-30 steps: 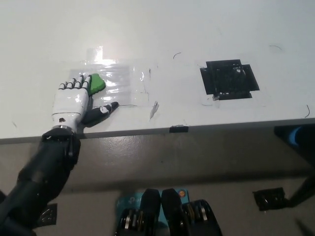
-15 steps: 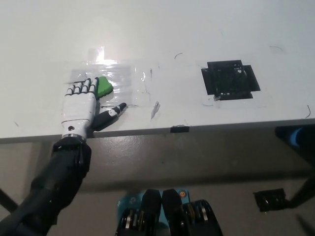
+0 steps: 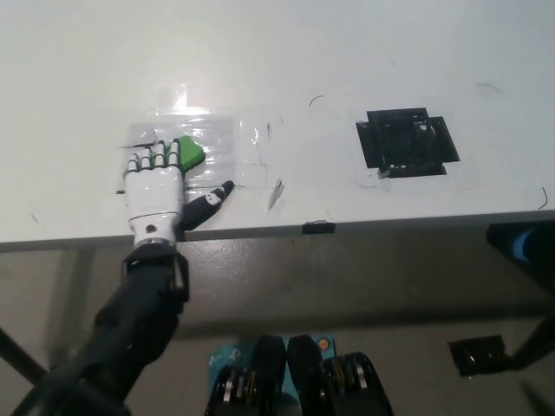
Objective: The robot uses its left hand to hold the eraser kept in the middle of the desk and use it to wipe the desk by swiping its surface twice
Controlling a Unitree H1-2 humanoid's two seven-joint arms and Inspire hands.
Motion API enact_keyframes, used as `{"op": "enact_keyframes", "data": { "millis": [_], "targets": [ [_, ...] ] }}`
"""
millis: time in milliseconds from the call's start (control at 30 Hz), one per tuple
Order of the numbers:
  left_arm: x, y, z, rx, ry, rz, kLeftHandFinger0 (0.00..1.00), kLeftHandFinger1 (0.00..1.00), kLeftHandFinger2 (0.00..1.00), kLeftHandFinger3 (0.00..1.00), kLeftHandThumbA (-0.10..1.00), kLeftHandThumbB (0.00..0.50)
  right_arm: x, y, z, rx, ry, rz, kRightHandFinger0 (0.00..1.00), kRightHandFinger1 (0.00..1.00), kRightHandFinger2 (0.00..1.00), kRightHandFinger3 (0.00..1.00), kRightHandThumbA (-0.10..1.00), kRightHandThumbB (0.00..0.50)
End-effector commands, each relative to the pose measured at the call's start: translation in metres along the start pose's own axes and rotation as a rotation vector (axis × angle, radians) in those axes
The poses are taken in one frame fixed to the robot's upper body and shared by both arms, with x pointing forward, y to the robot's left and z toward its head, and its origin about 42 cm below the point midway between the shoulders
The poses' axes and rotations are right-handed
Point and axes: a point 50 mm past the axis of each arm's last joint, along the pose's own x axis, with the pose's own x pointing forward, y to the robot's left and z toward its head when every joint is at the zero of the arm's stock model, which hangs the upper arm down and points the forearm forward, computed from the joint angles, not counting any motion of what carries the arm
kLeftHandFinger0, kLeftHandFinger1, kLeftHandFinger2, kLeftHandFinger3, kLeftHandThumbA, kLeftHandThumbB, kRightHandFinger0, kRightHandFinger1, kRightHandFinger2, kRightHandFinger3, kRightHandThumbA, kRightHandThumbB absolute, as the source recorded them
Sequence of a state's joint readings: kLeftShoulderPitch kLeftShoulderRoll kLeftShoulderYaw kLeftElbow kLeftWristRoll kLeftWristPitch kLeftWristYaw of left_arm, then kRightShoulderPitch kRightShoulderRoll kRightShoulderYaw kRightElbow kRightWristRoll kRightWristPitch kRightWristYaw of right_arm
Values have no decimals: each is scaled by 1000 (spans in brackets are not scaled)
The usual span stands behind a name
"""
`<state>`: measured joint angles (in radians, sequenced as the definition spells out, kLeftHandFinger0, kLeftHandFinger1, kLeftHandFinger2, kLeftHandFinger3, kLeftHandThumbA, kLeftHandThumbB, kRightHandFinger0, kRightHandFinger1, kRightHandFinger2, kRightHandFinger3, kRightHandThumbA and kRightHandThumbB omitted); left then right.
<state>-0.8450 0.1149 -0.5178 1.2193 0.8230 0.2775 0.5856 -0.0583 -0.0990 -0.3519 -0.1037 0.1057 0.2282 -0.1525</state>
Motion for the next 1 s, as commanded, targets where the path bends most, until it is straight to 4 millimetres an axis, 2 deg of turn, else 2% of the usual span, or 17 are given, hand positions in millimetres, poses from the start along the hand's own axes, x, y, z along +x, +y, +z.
{"op": "enact_keyframes", "data": {
  "millis": [0, 33, 133, 167, 233, 300, 333, 367, 500, 567, 600, 633, 767, 800, 833, 933, 967],
  "targets": [
    [-53, -61, 28, 88, 22, -315, 1000, 1000, 1000, 1000, 1000, 481, -5, 5, 15, 23, -80, -8, 1000, 1000, 1000, 1000, 1000, 149],
    [-54, -63, 27, 89, 26, -316, 1000, 1000, 1000, 1000, 1000, 482, -6, 6, 14, 22, -79, -7, 1000, 1000, 1000, 1000, 1000, 149],
    [-54, -58, 47, 107, -58, -278, 1000, 1000, 1000, 1000, 1000, 484, -8, 12, 16, 51, -77, -4, 1000, 1000, 1000, 1000, 1000, 154],
    [-55, -58, 49, 71, -147, -234, 1000, 1000, 1000, 1000, 1000, 415, -10, 13, 16, 56, -72, -3, 1000, 1000, 1000, 1000, 1000, 154],
    [-55, -56, 61, 53, -166, -242, 1000, 1000, 1000, 1000, 1000, 442, -11, 15, 14, 76, -66, -9, 1000, 1000, 1000, 1000, 1000, 151],
    [-54, -51, 71, -5, -192, -227, 1000, 1000, 1000, 1000, 1000, 424, -12, 17, 14, 82, -61, -15, 1000, 1000, 1000, 1000, 1000, 142],
    [-50, -44, 82, -29, -205, -245, 1000, 1000, 1000, 1000, 1000, 433, -12, 20, 13, 79, -60, -11, 1000, 1000, 1000, 1000, 1000, 137],
    [-49, -34, 108, -11, -218, -259, 1000, 1000, 1000, 1000, 1000, 456, -11, 20, 13, 91, -58, -17, 1000, 1000, 1000, 1000, 1000, 126],
    [-50, -30, 124, -29, -286, -278, 1000, 1000, 1000, 1000, 1000, 432, -12, 27, 13, 78, -52, -5, 1000, 1000, 1000, 1000, 1000, 110],
    [-55, -31, 131, -30, -344, -254, 1000, 1000, 1000, 1000, 1000, 419, -14, 28, 13, 78, -52, -5, 1000, 1000, 1000, 1000, 1000, 120],
    [-56, -32, 129, -30, -342, -253, 1000, 1000, 1000, 1000, 1000, 419, -16, 29, 12, 78, -51, -2, 1000, 1000, 1000, 1000, 1000, 120],
    [-60, -32, 137, -35, -354, -256, 1000, 1000, 1000, 1000, 1000, 442, -15, 30, 12, 89, -54, -4, 1000, 1000, 1000, 1000, 1000, 114],
    [-61, -30, 145, -76, -356, -282, 1000, 1000, 1000, 1000, 1000, 441, -15, 38, 12, 96, -46, 14, 1000, 1000, 1000, 1000, 1000, 122],
    [-62, -29, 149, -45, -361, -270, 1000, 1000, 1000, 1000, 1000, 441, -16, 41, 12, 102, -44, 20, 1000, 1000, 1000, 1000, 1000, 112],
    [-65, -25, 156, -117, -429, -198, 1000, 1000, 1000, 1000, 1000, 449, -16, 42, 12, 128, -52, -9, 1000, 1000, 1000, 1000, 1000, 117],
    [-71, -23, 174, -104, -399, -256, 1000, 1000, 1000, 1000, 1000, 417, -19, 50, 9, 116, -35, -67, 1000, 1000, 1000, 1000, 1000, 28],
    [-71, -21, 178, -108, -404, -280, 1000, 1000, 1000, 1000, 1000, 415, -19, 51, 8, 119, -31, -86, 1000, 1000, 1000, 1000, 1000, 20]
  ]
}}
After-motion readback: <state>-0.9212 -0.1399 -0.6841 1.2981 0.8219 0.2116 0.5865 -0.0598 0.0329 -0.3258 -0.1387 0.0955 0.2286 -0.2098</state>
